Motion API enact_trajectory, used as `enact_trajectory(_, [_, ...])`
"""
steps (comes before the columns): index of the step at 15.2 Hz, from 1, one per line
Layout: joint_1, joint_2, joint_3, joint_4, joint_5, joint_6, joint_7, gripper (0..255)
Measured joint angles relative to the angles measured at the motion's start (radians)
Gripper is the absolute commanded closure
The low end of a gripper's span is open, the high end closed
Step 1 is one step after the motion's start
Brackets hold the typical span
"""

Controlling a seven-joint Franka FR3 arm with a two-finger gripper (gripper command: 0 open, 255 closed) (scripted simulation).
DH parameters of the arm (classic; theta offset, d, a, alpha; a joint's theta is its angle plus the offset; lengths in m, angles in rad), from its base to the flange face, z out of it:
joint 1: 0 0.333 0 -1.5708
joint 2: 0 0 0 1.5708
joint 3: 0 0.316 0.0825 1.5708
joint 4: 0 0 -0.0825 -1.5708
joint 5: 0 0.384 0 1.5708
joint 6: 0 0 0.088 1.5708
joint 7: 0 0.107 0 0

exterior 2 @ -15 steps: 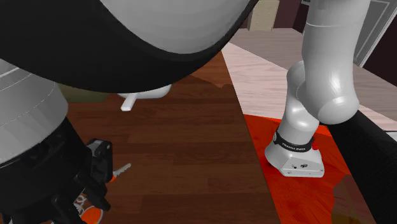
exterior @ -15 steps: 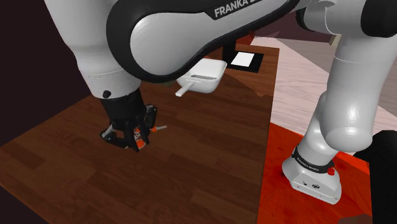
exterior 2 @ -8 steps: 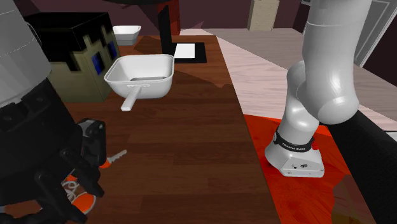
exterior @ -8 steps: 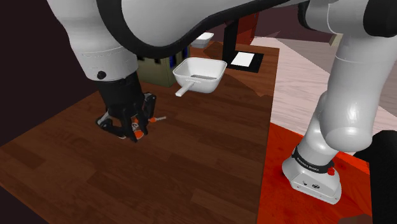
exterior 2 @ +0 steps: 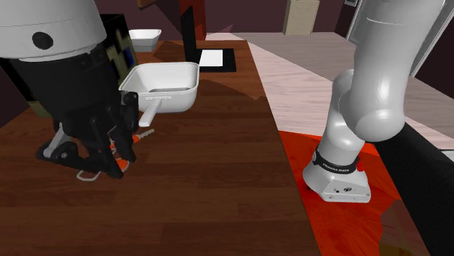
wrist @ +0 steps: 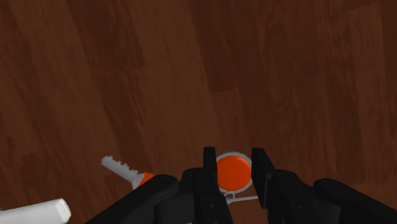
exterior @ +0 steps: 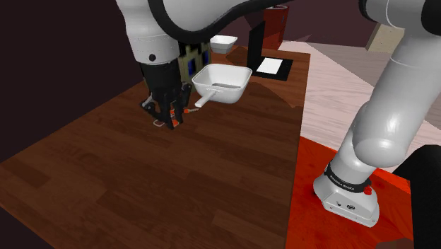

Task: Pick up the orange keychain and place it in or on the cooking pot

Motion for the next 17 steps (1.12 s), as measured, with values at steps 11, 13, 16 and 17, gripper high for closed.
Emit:
enact_trajectory(11, [-0.140, -0.122, -0.148, -0.117, 0.061, 0.013, -0.301, 255])
enact_trajectory(13, [-0.161, -0.116, -0.172, -0.117, 0.056, 0.017, -0.345, 255])
enact_trajectory(16, [-0.197, -0.121, -0.215, -0.119, 0.056, 0.013, -0.424, 255])
enact_trajectory(17, [-0.207, -0.112, -0.226, -0.110, 0.051, 0.012, -0.444, 255])
